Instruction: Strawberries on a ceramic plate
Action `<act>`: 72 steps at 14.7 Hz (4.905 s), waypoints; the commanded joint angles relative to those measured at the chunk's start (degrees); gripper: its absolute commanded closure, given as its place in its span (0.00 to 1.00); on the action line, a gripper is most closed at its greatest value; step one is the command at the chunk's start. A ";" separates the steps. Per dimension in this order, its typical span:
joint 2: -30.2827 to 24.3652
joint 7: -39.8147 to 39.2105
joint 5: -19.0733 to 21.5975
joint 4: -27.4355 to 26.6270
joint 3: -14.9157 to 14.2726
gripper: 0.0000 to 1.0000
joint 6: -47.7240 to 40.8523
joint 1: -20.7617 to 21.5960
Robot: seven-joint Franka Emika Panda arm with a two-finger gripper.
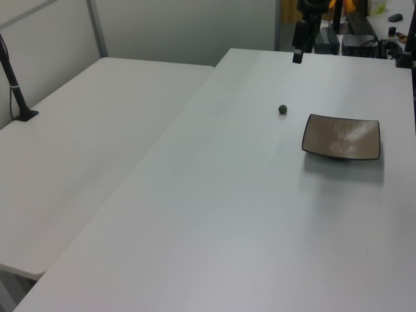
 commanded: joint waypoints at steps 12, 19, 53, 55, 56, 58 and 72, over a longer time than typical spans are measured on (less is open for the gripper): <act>-0.10 -1.11 0.71 0.80 0.01 0.00 -0.69 -0.45; -0.10 -11.72 0.88 0.71 -1.13 0.00 0.19 -0.89; 17.47 -19.21 0.09 3.96 -6.41 0.00 18.46 -11.52; 18.88 -19.22 0.09 3.96 -6.32 0.00 20.49 -12.49; 19.93 -19.22 0.09 3.96 -6.32 0.00 21.98 -12.84; 21.96 -19.13 0.09 3.87 -6.32 0.00 24.70 -13.02; 28.46 -19.22 -4.83 -0.43 -6.41 0.00 32.89 -13.02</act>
